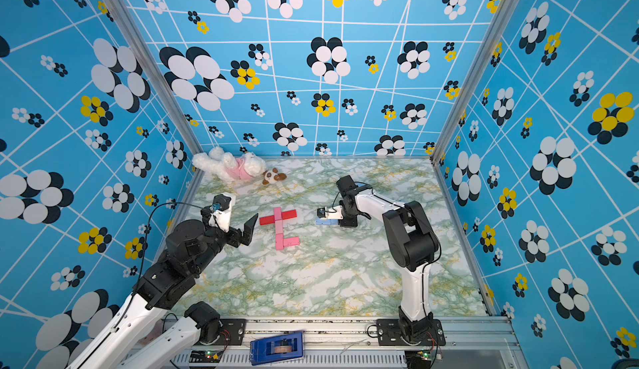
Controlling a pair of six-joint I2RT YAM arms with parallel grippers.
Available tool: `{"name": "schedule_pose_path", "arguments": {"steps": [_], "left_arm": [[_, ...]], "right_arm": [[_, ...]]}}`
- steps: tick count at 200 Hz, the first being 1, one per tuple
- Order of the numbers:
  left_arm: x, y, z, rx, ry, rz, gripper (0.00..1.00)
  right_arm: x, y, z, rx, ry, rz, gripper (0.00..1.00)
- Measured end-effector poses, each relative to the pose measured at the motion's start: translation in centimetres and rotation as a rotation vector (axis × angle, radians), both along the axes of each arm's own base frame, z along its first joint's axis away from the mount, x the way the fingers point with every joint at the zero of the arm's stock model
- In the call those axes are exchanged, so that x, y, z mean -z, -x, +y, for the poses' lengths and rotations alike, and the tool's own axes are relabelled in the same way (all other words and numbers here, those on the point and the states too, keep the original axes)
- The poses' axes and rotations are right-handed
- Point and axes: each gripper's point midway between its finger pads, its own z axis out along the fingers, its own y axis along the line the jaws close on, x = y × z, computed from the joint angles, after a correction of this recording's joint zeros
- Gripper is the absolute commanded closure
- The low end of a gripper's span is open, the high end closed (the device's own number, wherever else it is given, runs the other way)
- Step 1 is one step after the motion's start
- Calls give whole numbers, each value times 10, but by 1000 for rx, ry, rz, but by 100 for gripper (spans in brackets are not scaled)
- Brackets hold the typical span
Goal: Assemble the letter t with building blocks
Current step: Assemble the building block at the center of the board.
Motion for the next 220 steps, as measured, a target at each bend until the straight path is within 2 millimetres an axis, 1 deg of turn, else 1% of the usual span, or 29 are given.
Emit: {"name": "schedule_pose_path", "arguments": {"steps": [9, 17, 27, 53, 75, 89, 119, 147, 168, 175, 180, 183, 193, 201, 220], "left_arm": [[0, 0, 0, 0, 0, 0, 1], [0, 0, 0, 1, 0, 0, 1], [0, 0, -1, 3, 1, 0, 1], [0, 0, -1, 4, 1, 1, 1], [0, 0, -1, 7, 1, 1, 1], [0, 0, -1, 7, 2, 1, 1], [0, 0, -1, 7, 2, 1, 1], [0, 0, -1, 7, 2, 1, 1], [0, 0, -1, 7, 1, 1, 1], [0, 0, -1, 7, 1, 1, 1], [0, 0, -1, 7, 1, 1, 1], [0, 0, -1, 6, 1, 1, 1], [0, 0, -1, 6, 1, 1, 1], [0, 0, -1, 6, 1, 1, 1], [0, 0, -1, 6, 1, 1, 1]], "right_arm": [[0, 0, 0, 0, 0, 0, 69], [0, 0, 0, 2, 0, 1, 62], [0, 0, 0, 6, -1, 2, 57], [1, 1, 0, 7, 0, 6, 52], [1, 1, 0, 7, -1, 5, 50], [0, 0, 0, 9, -1, 3, 45], [0, -1, 0, 14, -2, 2, 45], [-1, -2, 1, 35, -8, 1, 42], [-3, -4, 2, 70, -25, -3, 26], [-6, -5, 3, 87, -39, -9, 19], [-8, -6, 4, 87, -48, -18, 11], [-12, -5, 5, 100, -60, -23, 8], [-22, -3, 6, 108, -90, -42, 7], [-35, 0, 7, 123, -124, -67, 6], [-78, 8, 8, 148, -216, -161, 4]]}}
